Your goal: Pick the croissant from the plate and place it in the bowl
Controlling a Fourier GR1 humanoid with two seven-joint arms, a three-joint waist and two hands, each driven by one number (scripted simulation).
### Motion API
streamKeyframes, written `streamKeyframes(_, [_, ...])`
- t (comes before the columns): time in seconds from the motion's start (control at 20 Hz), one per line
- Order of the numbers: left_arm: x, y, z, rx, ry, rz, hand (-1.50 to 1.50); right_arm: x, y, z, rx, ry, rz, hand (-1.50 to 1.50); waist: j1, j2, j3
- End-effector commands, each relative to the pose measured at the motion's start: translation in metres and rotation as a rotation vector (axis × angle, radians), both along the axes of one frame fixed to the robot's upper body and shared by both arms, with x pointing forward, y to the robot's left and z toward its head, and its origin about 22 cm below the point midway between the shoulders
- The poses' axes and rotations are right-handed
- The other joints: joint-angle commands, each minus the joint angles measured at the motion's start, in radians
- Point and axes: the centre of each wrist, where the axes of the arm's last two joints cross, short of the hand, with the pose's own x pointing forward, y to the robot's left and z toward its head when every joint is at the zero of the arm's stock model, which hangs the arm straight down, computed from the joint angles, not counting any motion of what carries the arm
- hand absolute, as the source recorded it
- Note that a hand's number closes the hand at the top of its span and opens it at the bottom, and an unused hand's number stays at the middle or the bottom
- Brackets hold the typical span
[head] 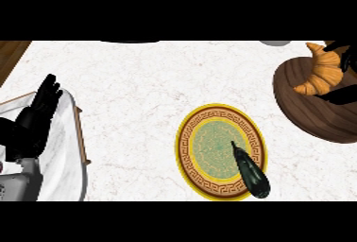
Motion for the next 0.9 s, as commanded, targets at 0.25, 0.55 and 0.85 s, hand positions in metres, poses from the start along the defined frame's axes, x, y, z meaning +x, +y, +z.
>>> streamKeyframes(0.25, [0.001,-0.009,-0.008,0.008,-0.009,-0.032,0.0,0.022,-0.033,-0.031,-0.234,0.236,-0.165,1.5,0.032,0.012,-0.001])
streamKeyframes(0.55, [0.015,-0.004,0.011,0.011,-0.01,-0.037,0.0,0.024,-0.051,-0.057,-0.149,0.364,-0.056,-1.5,0.028,0.015,0.002])
streamKeyframes(0.85, [0.014,-0.02,0.008,-0.011,-0.026,-0.046,0.0,0.022,-0.059,-0.065,0.266,0.267,0.006,-1.5,0.035,0.022,0.006])
